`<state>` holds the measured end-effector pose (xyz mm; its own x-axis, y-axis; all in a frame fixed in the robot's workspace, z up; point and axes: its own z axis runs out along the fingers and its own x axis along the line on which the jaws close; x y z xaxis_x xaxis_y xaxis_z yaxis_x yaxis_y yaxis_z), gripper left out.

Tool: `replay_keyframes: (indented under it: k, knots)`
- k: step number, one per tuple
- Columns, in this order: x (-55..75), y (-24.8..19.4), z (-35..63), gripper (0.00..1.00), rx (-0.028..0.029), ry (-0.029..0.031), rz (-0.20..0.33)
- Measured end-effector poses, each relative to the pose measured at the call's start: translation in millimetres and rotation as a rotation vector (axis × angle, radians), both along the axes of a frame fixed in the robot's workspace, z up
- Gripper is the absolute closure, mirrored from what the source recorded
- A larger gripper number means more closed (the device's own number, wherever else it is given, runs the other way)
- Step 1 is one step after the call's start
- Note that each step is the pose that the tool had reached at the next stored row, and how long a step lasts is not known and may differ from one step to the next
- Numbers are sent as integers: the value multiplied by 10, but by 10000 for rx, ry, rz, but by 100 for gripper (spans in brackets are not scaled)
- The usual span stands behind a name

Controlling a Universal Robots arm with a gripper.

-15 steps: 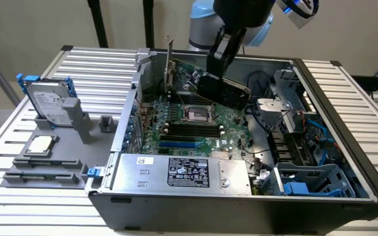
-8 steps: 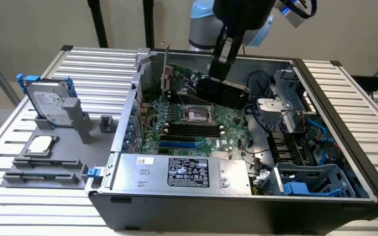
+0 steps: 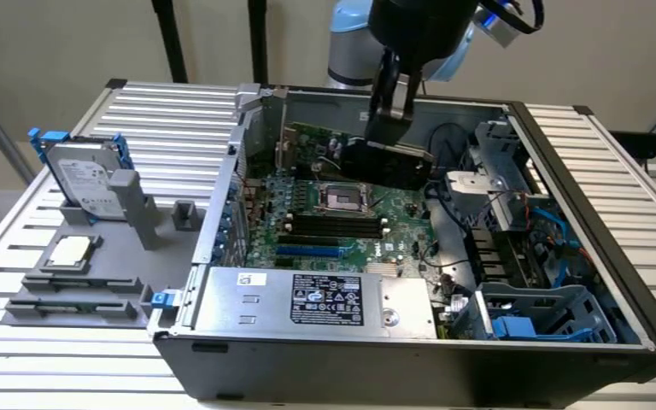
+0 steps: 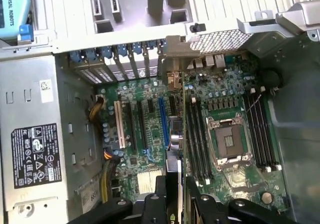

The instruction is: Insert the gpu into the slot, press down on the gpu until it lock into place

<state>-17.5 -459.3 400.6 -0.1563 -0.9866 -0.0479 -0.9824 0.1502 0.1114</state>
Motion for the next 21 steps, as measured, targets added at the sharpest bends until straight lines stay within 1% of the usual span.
replay_keyframes:
  k: [3, 7, 13, 16, 21]
  knots:
    - [-2, 0, -32, 74, 24, -25, 491]
    - [-64, 0, -96, 74, 99, -63, 670]
    - [-180, 0, -185, 74, 124, -194, 808]
    - [-233, -3, -240, 74, 132, -209, 891]
    - [-273, -15, -332, 74, 149, -210, 1009]
